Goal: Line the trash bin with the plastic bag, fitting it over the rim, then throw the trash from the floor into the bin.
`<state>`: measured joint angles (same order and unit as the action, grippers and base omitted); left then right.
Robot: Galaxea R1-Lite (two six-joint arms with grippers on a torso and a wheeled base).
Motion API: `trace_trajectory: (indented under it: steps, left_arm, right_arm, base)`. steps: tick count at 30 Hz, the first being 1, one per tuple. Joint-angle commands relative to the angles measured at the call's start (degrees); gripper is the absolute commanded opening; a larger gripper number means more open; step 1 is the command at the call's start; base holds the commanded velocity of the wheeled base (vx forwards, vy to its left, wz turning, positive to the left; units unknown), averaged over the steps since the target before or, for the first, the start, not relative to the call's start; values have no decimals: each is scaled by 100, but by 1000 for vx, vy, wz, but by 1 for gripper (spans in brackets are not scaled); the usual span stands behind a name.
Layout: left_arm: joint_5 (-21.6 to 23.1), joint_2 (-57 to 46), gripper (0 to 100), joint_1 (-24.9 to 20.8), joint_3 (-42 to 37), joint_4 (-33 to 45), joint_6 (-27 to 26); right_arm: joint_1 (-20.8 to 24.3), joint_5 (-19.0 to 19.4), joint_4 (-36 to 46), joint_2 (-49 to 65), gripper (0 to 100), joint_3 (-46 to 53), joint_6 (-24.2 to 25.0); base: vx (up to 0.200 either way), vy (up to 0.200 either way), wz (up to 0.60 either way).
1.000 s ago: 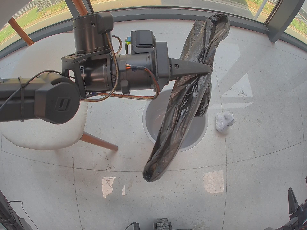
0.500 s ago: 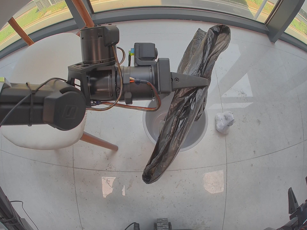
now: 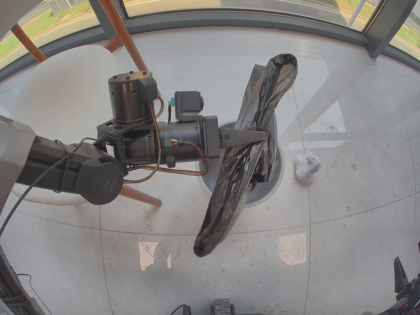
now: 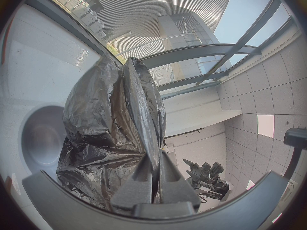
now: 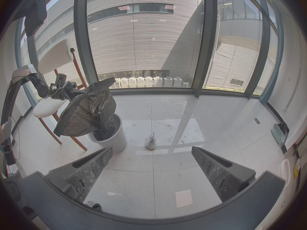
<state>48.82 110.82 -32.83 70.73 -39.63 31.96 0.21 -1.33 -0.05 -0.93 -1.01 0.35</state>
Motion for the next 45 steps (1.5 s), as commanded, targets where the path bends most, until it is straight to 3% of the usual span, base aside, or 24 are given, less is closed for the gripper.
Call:
trace_trajectory:
  steps: [1,7,9,13,19,29,32,33,34,36,39,40,41,43,44,45]
  left_arm:
    - [-22,36,0,154,-393,-396,3]
    - [-523,36,0,136,-464,-396,-6]
    - [-1481,36,0,-83,-683,-396,-24]
    - [-2263,36,0,-321,-965,-396,-138]
    - [-2632,36,0,-461,-1272,-379,-340]
    - [-3652,-70,0,-857,-1184,825,-384]
    - [-3819,-96,0,-1050,-938,1116,-463]
    - [-3819,-96,0,-1050,-938,1116,-463]
    - [-3872,-105,0,-1191,-604,1529,-586]
    - [-3880,-105,0,-1279,-156,2074,-735]
    - [-3942,-87,0,-1454,257,2671,-911]
    - [-3942,-87,0,-1463,283,2698,-929]
    - [-3959,-43,0,-1463,371,2812,-1008]
    - [-3959,-35,0,-1481,354,2821,-1087]
    - [-3959,-26,0,-1560,327,2821,-1175]
    - [-3968,-17,0,-1577,327,2821,-1184]
  right_arm:
    - [-3,-8,-4,57,100,101,0]
    - [-3,-8,-4,49,100,101,9]
    - [-3,-8,-4,57,100,101,9]
    - [-3,1,-4,57,100,101,9]
    - [-3,-17,5,57,100,101,17]
    - [-21,-43,-39,57,100,40,26]
    - [217,80,-180,-505,100,-1182,202]
    - [217,80,-180,-505,100,-1182,202]
    - [858,19,-136,-1964,100,-1780,694]
    - [1465,-34,-127,-2685,100,-2219,1626]
    - [1807,36,-136,-4135,100,-2940,2663]
    - [1807,54,-153,-4293,100,-2993,2751]
    - [1843,256,-232,-4926,100,-3186,3146]
    - [1816,572,-312,-5286,100,-3344,3331]
    - [1799,1135,-461,-5743,100,-3502,3384]
    - [1799,1363,-514,-6007,100,-3529,3384]
  base:
    - [0,0,0]
    - [0,0,0]
    - [0,0,0]
    - [0,0,0]
    - [0,0,0]
    - [0,0,0]
    - [0,0,0]
    - [0,0,0]
    - [0,0,0]
    - [0,0,0]
    - [0,0,0]
    - [0,0,0]
    - [0,0,0]
    - [0,0,0]
    - [0,0,0]
    - [0,0,0]
